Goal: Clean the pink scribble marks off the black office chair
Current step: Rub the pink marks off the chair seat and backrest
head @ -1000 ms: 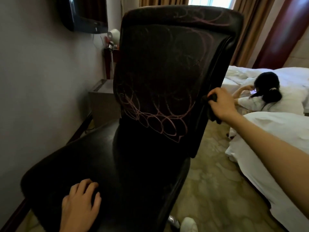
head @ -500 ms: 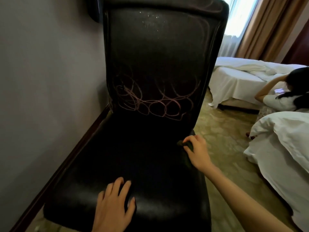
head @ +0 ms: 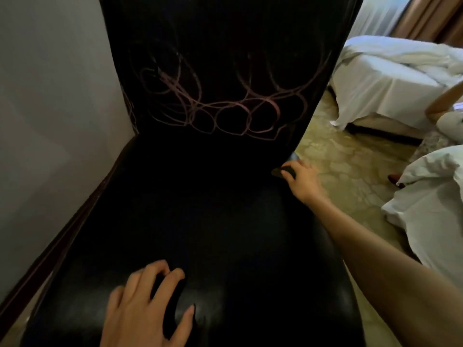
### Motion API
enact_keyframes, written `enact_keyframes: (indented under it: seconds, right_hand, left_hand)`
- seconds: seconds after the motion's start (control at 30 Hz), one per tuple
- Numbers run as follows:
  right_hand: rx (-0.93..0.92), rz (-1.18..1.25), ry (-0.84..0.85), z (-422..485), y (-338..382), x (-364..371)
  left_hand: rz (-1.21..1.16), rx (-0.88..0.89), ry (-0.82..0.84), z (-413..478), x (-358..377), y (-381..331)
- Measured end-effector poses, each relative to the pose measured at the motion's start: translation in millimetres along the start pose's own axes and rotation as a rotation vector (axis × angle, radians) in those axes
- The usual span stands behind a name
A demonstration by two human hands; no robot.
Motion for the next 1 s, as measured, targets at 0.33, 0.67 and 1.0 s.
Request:
enact_keyframes:
  seconds: [0.33,0.67,1.0]
  right_hand:
    - [-0.144,-0.072,-0.090,-113,-3,-18]
    - [-0.098,0.000,-0.182,-331,25,-42]
    - [-0.084,0.245,-0.130,-321,137,-62]
  left_hand:
    - [0.076,-0.110,0.104,-2,3,1]
    - [0.056,-0.089,0.137,-10,-10,4]
    - [-0.048,-0.255,-0.088,-52,-66,69]
Point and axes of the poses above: each hand's wrist, its own z-axis towards the middle knuckle, its own x-axis out of the palm, y = z × x, the point moved 3 cm from there along z, towards the middle knuckle, and after that the axes turned 3 degrees about -z, right-handed, at the moved point
